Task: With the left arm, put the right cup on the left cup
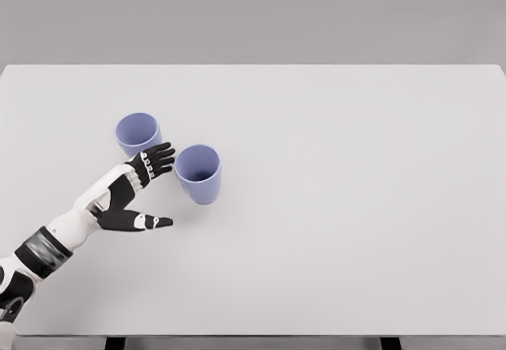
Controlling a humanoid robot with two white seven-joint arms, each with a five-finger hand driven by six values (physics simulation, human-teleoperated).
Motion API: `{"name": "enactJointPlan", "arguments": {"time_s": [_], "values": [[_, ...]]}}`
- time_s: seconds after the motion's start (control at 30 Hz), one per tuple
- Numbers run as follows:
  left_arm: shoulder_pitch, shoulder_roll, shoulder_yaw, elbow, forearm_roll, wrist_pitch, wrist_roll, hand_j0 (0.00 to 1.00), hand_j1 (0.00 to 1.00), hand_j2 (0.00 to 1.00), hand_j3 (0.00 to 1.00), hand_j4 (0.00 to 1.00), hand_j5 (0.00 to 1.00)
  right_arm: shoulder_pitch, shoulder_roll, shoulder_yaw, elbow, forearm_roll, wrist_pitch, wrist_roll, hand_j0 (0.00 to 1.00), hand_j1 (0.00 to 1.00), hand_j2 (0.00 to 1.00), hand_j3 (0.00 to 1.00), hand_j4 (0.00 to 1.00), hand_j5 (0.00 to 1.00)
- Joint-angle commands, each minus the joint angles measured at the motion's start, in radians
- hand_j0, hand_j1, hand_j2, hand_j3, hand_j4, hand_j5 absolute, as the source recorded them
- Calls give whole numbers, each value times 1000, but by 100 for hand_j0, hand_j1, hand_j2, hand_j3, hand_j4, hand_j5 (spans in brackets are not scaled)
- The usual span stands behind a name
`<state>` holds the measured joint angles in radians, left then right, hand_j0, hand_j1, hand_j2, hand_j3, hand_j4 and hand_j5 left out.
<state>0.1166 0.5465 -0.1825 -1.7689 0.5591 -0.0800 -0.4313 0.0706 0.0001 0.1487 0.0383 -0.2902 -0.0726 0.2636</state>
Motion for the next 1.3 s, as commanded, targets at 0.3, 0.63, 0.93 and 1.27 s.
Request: {"name": "enactJointPlan", "arguments": {"time_s": [0.3, 0.63, 0.93, 1.27], "values": [[-18, -19, -2, 20, 4, 0, 0, 100, 100, 100, 100, 100, 100, 0, 0, 0, 0, 0, 0, 0, 100, 100, 100, 100, 100, 100], [-46, -22, -18, 59, 4, 0, 0, 100, 100, 100, 100, 100, 100, 0, 0, 0, 0, 0, 0, 0, 100, 100, 100, 100, 100, 100], [-58, -40, -28, 85, -2, 0, 0, 100, 100, 100, 100, 100, 100, 0, 0, 0, 0, 2, 0, 0, 100, 100, 100, 100, 100, 100], [-80, -63, -43, 108, -4, 0, 0, 100, 100, 100, 100, 100, 100, 0, 0, 0, 0, 0, 0, 0, 100, 100, 100, 100, 100, 100]]}}
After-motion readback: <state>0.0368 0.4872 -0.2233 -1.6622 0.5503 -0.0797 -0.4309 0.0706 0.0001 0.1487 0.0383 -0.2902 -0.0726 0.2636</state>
